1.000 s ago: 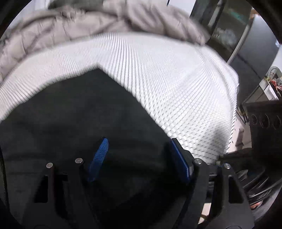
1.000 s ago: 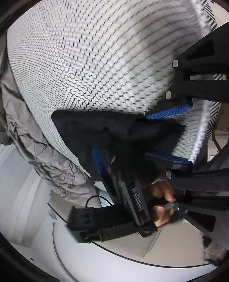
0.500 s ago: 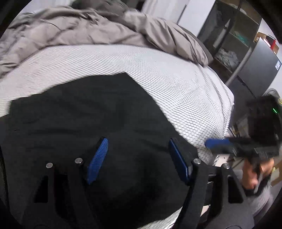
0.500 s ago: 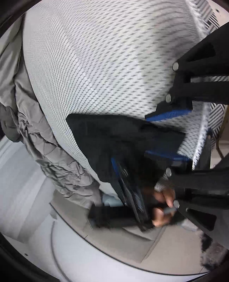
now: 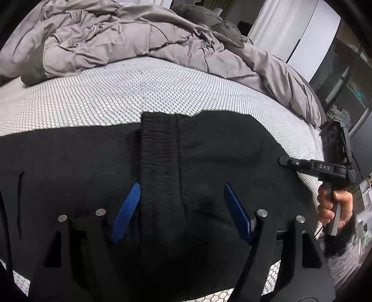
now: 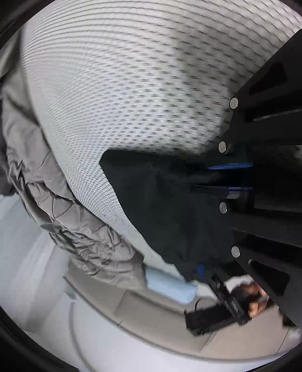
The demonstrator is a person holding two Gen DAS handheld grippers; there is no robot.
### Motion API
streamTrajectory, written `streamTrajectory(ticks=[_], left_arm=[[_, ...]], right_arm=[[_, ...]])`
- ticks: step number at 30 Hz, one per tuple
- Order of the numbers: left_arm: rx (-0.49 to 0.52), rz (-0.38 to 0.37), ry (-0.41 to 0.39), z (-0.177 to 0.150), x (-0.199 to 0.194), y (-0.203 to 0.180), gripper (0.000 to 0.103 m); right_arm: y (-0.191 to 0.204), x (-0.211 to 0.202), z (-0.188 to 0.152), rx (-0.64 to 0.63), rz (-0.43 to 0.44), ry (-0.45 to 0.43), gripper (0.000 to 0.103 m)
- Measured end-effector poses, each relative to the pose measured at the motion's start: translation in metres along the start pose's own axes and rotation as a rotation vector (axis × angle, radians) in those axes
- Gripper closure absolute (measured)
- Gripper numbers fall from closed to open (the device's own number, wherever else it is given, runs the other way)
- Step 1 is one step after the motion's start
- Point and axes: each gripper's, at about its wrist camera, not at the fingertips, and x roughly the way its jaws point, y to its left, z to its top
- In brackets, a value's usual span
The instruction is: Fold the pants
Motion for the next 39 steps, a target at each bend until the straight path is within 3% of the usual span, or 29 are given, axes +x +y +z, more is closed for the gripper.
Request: streamTrajectory(ticks=[4,6,7,8,11,13,15,18,21,23,26,28,32,33,35,39], left_arm=[[0.087,-0.037,-0.078,-0.005,-0.028,-0.021,0.031],[0.164,-0.086,-0.084,-0.012,-0.029,-0.044,0.028],[0.211,-0.134,-0.059,-0.018,-0.023,-0.057,0.027],[0.244,-0.169,-0.027,-0.023,-0.017,-0.068,0.027],[0.342,-0.178,0.087,-0.04,0.013,-0.088,0.027],[0.397,-0.151,0.126,-0.05,0.027,-0.086,0.029],[0.41,-0.178,0.133,-0.056,0.025,-0.079,0.029],[0.433,-0.197,0.121,-0.066,0.014,-0.07,0.029],[0.484,-0.144,0.113,-0.076,0.005,-0.07,0.029],[0.485,-0.135,0.11,-0.075,-0.004,-0.071,0.029],[0.433,-0.194,0.029,-0.063,-0.03,-0.07,0.028],[0.375,-0.16,-0.002,-0.051,-0.023,-0.068,0.024],[0.333,-0.096,0.089,-0.048,0.017,-0.054,0.025],[0.34,-0.098,0.094,-0.049,0.021,-0.048,0.031],[0.36,-0.122,0.087,-0.054,0.012,-0.04,0.033],[0.341,-0.063,0.087,-0.059,-0.004,-0.029,0.032]], right_arm=[[0.019,-0.026,-0.005,-0.091,-0.151,-0.08,0.087],[0.039,-0.047,-0.021,-0.182,-0.155,-0.144,0.075],[0.049,-0.053,-0.031,-0.223,-0.145,-0.154,0.06],[0.061,-0.051,-0.04,-0.264,-0.137,-0.149,0.056],[0.091,-0.025,-0.066,-0.375,-0.127,-0.091,0.056],[0.098,0.0,-0.082,-0.451,-0.163,-0.027,0.056],[0.096,0.022,-0.092,-0.476,-0.214,0.02,0.056],[0.088,0.01,-0.101,-0.552,-0.281,-0.02,0.057],[0.062,-0.005,-0.1,-0.493,-0.335,-0.051,0.056],[0.053,-0.012,-0.094,-0.442,-0.316,-0.061,0.055],[0.071,-0.023,-0.088,-0.462,-0.285,-0.126,0.055],[0.091,-0.02,-0.083,-0.489,-0.242,-0.161,0.054],[0.104,0.027,-0.069,-0.499,-0.22,-0.061,0.054],[0.102,0.043,-0.068,-0.517,-0.249,-0.02,0.054],[0.1,0.053,-0.075,-0.579,-0.298,-0.01,0.054],[0.072,0.02,-0.081,-0.533,-0.358,-0.063,0.054]])
